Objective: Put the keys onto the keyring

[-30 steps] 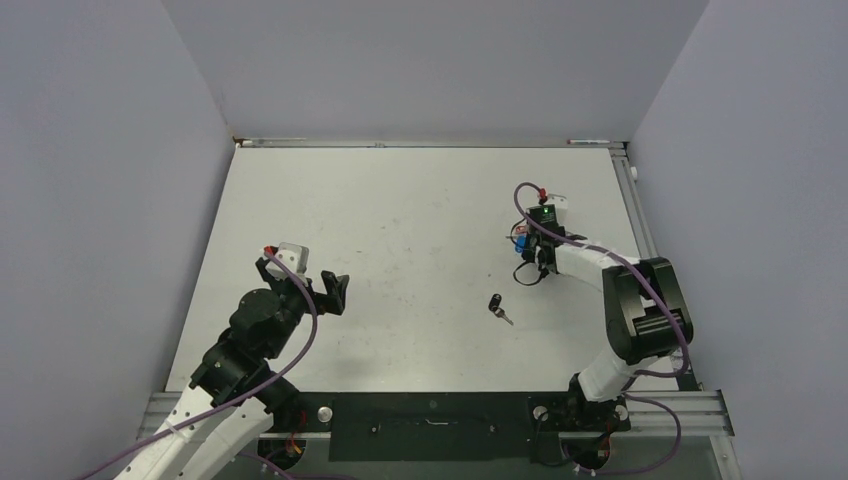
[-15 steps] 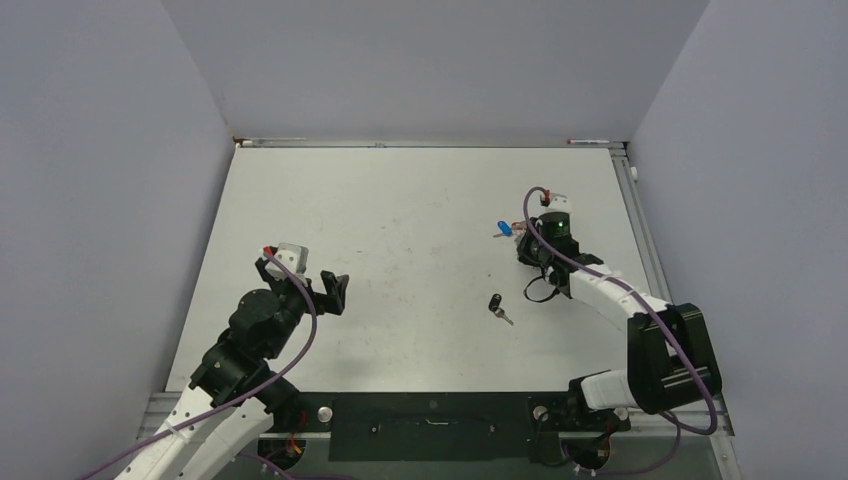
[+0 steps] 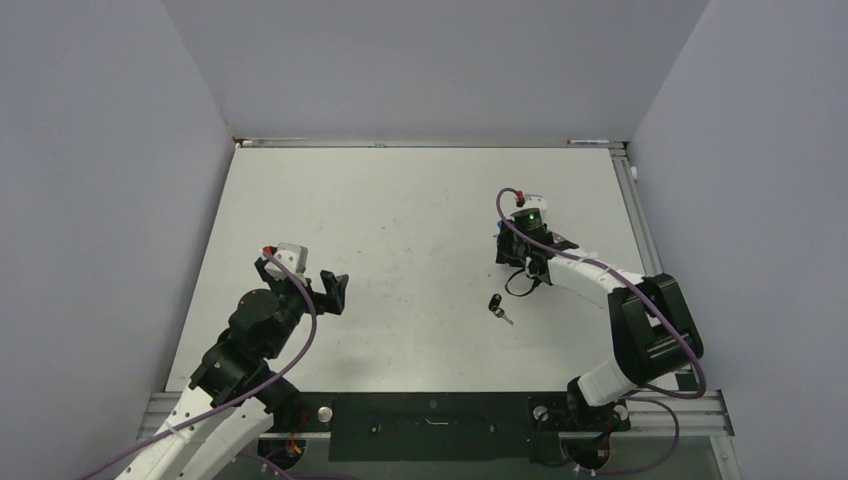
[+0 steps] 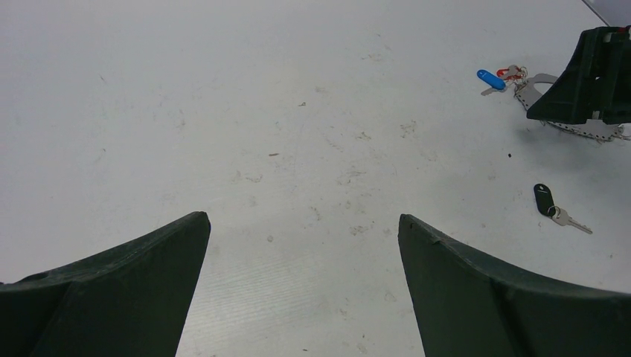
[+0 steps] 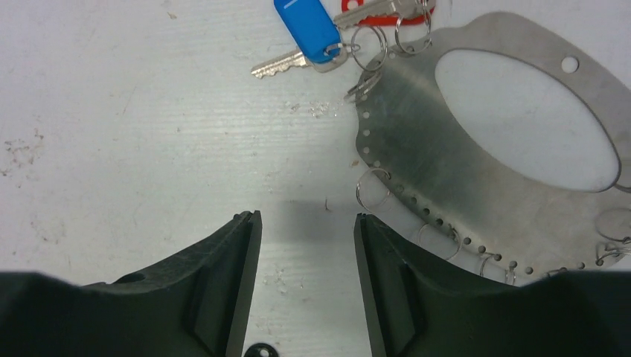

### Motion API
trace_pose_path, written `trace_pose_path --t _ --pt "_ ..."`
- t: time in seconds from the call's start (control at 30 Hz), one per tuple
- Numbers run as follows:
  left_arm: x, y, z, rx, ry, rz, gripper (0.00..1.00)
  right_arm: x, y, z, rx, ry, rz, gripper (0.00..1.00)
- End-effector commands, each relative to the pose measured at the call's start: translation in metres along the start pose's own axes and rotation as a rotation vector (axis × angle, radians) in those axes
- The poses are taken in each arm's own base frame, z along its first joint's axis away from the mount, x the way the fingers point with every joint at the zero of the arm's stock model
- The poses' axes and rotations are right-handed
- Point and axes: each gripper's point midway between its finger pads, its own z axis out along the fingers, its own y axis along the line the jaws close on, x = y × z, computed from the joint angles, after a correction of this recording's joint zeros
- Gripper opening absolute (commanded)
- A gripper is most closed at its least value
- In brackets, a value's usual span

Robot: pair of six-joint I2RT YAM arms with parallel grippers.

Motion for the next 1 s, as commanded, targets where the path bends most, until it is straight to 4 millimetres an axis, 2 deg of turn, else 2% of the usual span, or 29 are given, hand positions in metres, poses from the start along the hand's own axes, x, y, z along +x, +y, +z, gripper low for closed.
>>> trace_pose_path --t 0.0,0.3,0.5,0.7,0.97 --pt "-0.023 -0.001 -0.004 0.005 -0.064 -0.015 0.96 -0.027 -0.001 0.001 0.125 -0.048 -0.108 0.49" --pt "-0.023 -0.002 -0.005 0.011 -0.068 -0.017 0.96 -0.031 -0.01 0.017 0.224 -0.004 -0.214 0.41" --pt "-0.024 -0.002 -0.005 0.013 -0.07 -0.018 0.96 -0.028 -0.02 0.017 0.304 0.01 -0.249 0.39" --pt "-0.023 -0.003 -0.004 0.016 -0.068 -0.017 0.96 -0.024 -0.019 0.023 0.337 0.023 -0.287 0.33" --pt "-0.023 -0.003 -0.004 0.016 -0.068 -0.017 0.96 -0.018 -0.022 0.031 0.39 0.044 -0.332 0.32"
